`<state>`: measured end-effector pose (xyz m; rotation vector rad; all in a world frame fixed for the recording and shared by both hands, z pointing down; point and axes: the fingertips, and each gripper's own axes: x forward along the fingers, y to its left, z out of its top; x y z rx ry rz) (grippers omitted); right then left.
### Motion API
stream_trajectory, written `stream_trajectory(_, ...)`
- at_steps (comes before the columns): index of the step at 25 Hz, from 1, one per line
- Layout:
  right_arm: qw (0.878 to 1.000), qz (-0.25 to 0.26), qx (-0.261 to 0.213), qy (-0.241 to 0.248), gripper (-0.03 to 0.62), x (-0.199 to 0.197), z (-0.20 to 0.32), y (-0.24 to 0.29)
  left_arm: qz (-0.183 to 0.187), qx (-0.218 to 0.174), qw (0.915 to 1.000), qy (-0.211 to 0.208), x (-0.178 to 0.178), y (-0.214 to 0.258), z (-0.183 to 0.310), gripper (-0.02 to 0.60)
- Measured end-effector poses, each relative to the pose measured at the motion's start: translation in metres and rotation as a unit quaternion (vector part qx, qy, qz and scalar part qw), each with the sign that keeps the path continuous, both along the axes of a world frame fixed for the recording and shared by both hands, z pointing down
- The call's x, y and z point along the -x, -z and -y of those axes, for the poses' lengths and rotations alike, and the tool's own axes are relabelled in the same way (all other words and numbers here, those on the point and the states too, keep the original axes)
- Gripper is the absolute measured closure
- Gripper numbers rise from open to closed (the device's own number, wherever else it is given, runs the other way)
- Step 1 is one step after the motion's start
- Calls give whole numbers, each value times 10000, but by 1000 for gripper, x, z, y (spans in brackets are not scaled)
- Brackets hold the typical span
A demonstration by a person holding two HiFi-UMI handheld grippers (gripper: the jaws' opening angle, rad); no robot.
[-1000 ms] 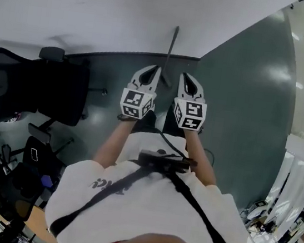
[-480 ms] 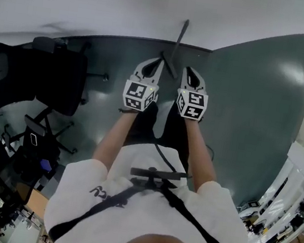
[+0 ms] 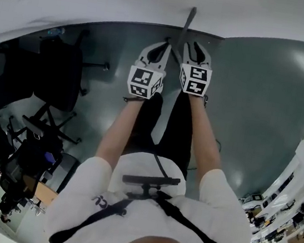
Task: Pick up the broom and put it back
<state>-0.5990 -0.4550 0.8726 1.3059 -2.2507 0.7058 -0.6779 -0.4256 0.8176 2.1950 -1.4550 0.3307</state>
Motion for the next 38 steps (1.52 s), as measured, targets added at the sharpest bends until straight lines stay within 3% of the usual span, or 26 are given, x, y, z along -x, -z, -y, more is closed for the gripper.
stream_trajectory(11,9996,-36,-59,-271,505,17,64,-59,60,-126,9998,132,20,-26,34,569)
stream_trajectory(22,9988,-220,93,-420,507,24,91,-69,-77,-92,9997,232,21,-20,39,569)
stream_trajectory(25,9986,-337,117,-393,507,21,86,-71,-264,-4,9991,338,22,-20,34,569)
stream_trajectory(38,9983,-490,132,-277,508,34,18,-35,-394,112,9973,615,52,-2,2,569)
